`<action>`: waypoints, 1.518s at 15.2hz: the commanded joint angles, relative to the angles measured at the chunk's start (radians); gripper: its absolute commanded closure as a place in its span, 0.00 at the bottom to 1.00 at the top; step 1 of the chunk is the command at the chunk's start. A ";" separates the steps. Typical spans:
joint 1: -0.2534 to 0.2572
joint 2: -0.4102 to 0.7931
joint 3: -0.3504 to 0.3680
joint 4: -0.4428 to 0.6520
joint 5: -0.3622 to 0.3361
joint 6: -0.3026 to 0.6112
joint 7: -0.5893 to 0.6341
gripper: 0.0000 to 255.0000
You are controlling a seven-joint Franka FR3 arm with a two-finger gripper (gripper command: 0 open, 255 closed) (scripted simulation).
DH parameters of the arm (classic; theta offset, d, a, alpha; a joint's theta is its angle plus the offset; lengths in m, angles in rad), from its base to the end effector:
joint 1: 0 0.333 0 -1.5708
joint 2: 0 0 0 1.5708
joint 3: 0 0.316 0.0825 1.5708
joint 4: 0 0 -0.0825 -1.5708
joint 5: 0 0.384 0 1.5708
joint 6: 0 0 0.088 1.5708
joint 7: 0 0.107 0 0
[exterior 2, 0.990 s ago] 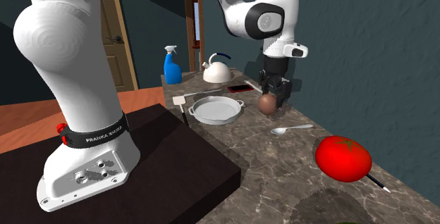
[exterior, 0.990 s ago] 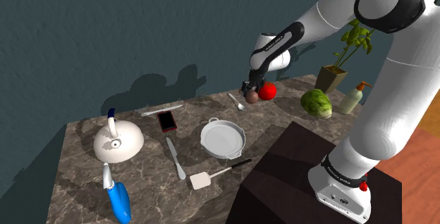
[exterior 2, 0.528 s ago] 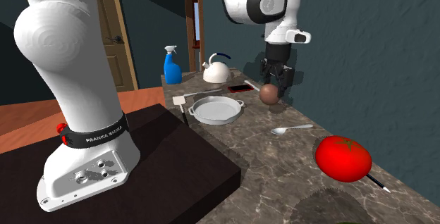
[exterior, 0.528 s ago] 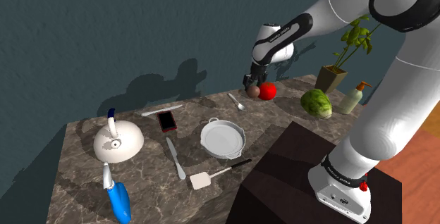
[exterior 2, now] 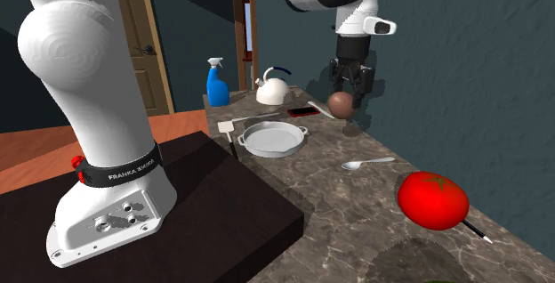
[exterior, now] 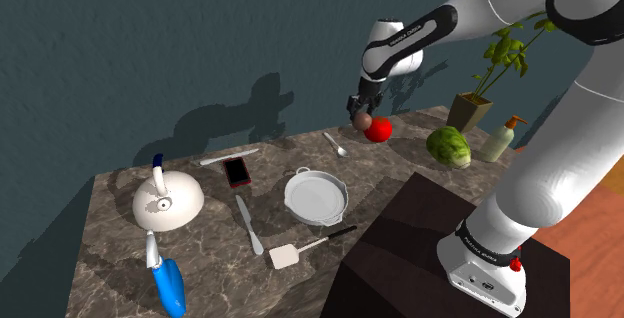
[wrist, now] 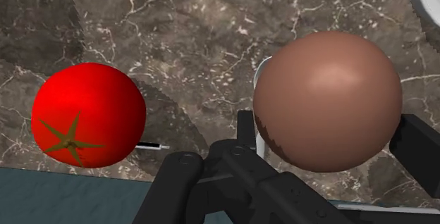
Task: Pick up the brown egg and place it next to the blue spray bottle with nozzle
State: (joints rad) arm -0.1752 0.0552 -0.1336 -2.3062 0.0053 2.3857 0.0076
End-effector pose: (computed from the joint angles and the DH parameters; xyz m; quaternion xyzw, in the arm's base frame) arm 0.4946 -0.1577 0.3245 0.9872 -0.1593 0.0120 0.0037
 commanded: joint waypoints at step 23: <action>0.002 -0.162 0.003 0.158 -0.026 -0.319 0.018 1.00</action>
State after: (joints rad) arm -0.1740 -0.1017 -0.1317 -2.1575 -0.0196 2.0813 0.0242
